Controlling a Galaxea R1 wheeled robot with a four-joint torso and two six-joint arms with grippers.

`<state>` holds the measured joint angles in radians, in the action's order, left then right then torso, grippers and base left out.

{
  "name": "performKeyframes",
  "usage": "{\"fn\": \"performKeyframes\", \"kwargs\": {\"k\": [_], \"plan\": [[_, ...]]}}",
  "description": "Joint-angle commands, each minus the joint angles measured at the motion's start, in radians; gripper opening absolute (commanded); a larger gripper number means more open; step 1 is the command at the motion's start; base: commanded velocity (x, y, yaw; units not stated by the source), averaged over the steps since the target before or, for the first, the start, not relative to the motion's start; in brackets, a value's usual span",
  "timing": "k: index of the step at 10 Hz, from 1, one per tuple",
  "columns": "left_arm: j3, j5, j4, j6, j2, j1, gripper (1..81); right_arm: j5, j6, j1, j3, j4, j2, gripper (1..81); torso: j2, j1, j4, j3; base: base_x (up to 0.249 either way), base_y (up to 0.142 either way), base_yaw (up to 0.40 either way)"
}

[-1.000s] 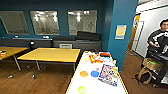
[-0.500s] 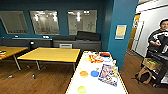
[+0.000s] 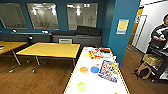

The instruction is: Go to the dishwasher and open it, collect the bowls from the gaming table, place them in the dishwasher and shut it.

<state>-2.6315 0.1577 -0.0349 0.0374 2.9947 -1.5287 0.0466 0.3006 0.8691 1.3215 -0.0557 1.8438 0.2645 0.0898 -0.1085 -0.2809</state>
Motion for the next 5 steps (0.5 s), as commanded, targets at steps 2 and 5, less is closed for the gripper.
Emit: {"fn": "performKeyframes", "kwargs": {"k": [2, 5], "plan": [[0.008, -0.052, 0.003, 0.001, -0.002, 0.032, 81.1, 0.257, 0.075, -0.325, -0.027, -0.039, -0.114, 81.1, 0.0, 0.0, 0.0, -0.051, 0.0, 0.0, 0.0], [0.008, -0.052, 0.003, -0.001, -0.003, 0.032, 81.1, 0.337, 0.124, -0.422, 0.022, -0.035, -0.078, 81.1, -0.001, 0.001, 0.0, -0.1, 0.0, 0.0, 0.0]]}}
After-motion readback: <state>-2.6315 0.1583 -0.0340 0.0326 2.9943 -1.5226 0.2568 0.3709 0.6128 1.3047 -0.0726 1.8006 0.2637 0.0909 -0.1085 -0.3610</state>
